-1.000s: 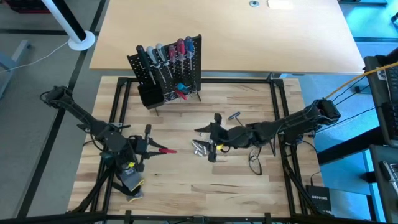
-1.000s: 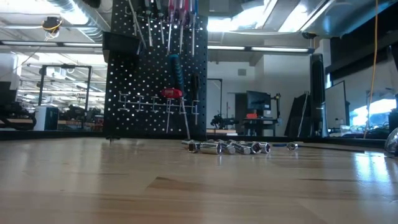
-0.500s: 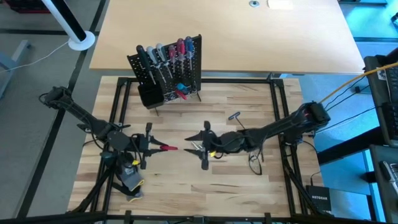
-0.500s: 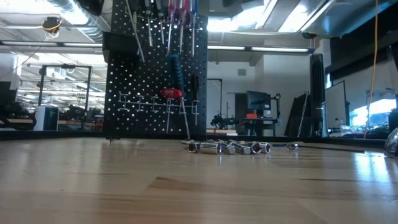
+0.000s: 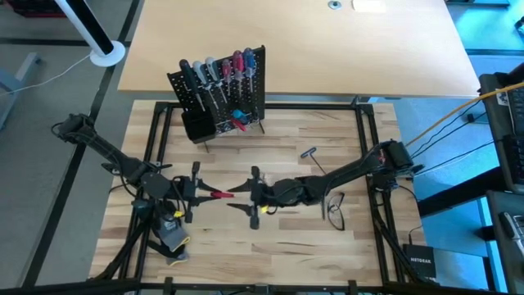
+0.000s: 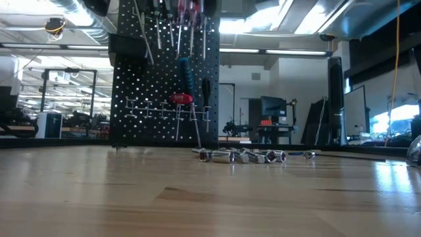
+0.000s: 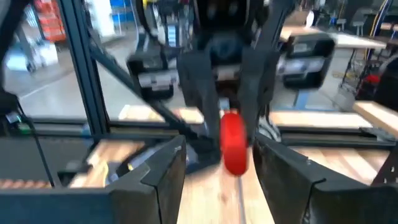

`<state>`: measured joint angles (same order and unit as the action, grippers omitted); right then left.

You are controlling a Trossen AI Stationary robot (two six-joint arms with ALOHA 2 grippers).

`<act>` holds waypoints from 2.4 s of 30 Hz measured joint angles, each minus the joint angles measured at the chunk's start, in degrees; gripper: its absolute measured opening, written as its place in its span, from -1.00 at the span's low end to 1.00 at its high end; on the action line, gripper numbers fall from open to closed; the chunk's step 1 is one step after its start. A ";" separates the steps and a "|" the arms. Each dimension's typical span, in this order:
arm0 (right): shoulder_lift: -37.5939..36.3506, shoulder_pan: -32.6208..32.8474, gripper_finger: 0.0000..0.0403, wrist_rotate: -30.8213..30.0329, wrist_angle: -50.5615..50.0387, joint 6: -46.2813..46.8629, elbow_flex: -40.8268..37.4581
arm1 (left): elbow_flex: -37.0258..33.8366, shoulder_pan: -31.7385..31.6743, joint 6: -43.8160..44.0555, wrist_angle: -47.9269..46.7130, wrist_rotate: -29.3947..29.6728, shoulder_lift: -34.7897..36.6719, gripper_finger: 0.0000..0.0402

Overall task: Hang tools onto peg board
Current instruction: Hang the red allen wrench onto the peg board

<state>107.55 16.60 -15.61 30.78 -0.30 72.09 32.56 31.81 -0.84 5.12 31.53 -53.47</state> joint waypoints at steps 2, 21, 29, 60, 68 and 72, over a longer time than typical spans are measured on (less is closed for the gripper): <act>1.19 -0.15 -0.09 -0.24 -2.11 -0.17 1.46 | 0.00 0.00 0.00 -0.06 0.00 -0.02 -0.73; 1.48 -0.59 -0.74 -0.44 -2.31 -2.88 2.25 | -0.04 -0.23 1.99 -1.30 -0.66 -0.02 -0.71; 1.44 -1.35 -0.73 -0.40 -2.25 -2.92 2.17 | -0.07 -1.49 2.56 -1.63 -0.69 0.00 -0.71; 3.99 -12.66 -0.73 -9.28 8.47 -4.91 2.28 | 0.04 1.62 23.45 -32.61 1.92 22.36 -0.11; 11.15 -17.23 -0.73 -17.73 23.10 -4.89 2.20 | -0.37 3.15 28.02 -36.10 2.14 22.67 -0.13; 11.64 -16.84 -0.73 -15.66 24.90 -5.99 2.17 | -0.39 4.37 28.88 -35.98 2.14 22.62 -0.13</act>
<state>119.19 -0.25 -31.28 55.68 -6.29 74.27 32.16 36.18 28.04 -30.86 33.67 -30.85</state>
